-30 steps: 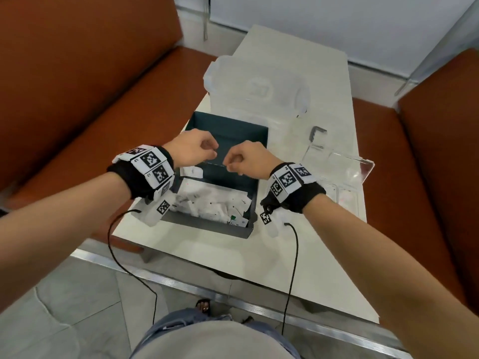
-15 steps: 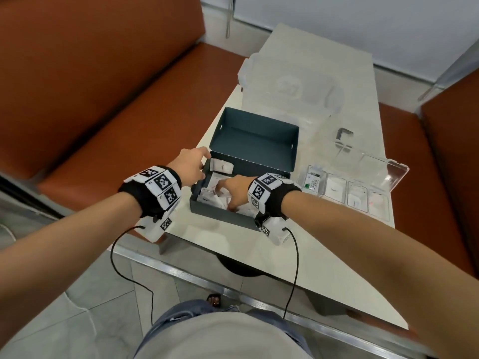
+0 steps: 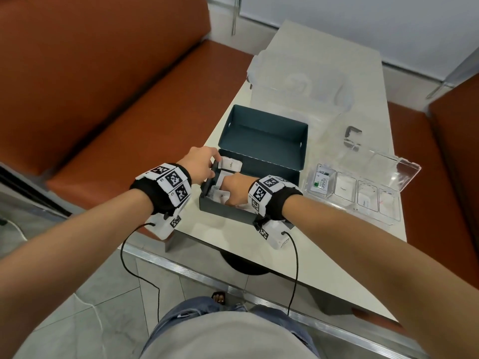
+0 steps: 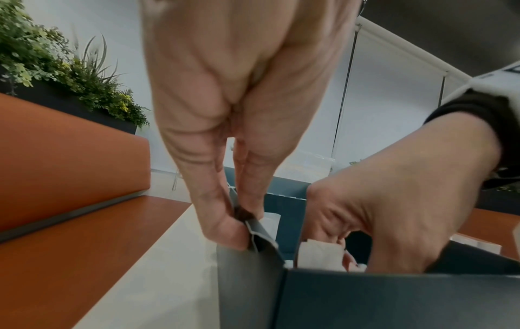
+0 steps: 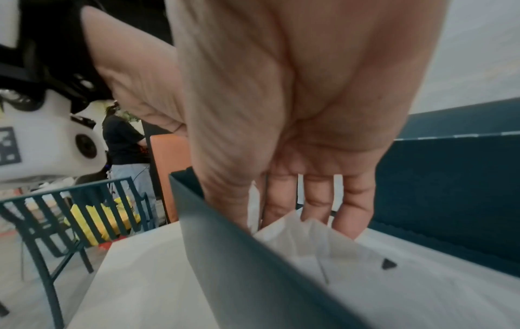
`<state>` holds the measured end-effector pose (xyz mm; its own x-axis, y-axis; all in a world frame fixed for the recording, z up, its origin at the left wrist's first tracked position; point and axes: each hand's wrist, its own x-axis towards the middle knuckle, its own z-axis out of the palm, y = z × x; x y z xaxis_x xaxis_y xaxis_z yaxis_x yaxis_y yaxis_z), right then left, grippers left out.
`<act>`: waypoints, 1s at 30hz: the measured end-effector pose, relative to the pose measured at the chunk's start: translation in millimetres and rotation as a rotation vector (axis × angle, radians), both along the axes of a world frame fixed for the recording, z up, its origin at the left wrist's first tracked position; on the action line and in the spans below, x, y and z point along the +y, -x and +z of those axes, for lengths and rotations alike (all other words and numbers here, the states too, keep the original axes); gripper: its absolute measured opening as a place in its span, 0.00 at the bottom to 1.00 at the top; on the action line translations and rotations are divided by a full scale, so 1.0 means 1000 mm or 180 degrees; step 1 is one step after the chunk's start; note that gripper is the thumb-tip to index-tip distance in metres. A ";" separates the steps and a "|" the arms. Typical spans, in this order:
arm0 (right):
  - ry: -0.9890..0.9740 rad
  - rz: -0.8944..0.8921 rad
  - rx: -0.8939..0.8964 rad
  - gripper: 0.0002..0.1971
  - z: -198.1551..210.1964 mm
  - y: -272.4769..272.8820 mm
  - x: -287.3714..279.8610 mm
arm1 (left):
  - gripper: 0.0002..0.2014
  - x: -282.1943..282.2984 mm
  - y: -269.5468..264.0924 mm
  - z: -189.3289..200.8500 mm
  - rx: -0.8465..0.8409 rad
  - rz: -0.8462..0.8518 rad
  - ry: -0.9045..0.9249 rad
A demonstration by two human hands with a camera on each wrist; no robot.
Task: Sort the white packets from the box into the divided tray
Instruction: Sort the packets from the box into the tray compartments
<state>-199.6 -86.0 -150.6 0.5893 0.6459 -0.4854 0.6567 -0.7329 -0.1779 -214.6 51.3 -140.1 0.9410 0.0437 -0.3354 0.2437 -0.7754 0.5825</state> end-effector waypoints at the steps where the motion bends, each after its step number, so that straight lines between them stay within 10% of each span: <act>1: 0.0042 0.0016 -0.0023 0.07 -0.001 0.000 -0.001 | 0.20 0.000 -0.001 0.000 0.0007 -0.0007 -0.0008; 8: -0.0280 -0.0490 -0.0029 0.15 0.005 -0.012 -0.016 | 0.21 0.002 -0.004 -0.008 0.0002 -0.0019 0.0031; 17: -0.2073 -0.2492 0.0269 0.13 0.033 -0.036 -0.074 | 0.19 0.006 -0.003 -0.003 0.0126 -0.0136 0.0143; 21: -0.2999 -0.3228 0.0761 0.12 0.045 -0.040 -0.094 | 0.14 -0.011 -0.004 0.018 -0.1076 -0.0136 -0.0349; 26: -0.4043 -0.3388 0.1516 0.06 0.066 -0.041 -0.101 | 0.21 -0.055 -0.017 0.051 -0.1557 0.0168 0.0827; 30: -0.4487 -0.3412 0.1609 0.07 0.079 -0.045 -0.097 | 0.30 -0.081 -0.026 0.052 0.0098 0.0814 0.2761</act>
<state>-154.5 -183.2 -71.4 0.9599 0.1717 -0.2215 -0.2406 0.0997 -0.9655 -188.5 -29.7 -88.5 0.9273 -0.0297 -0.3730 0.3735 0.0131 0.9275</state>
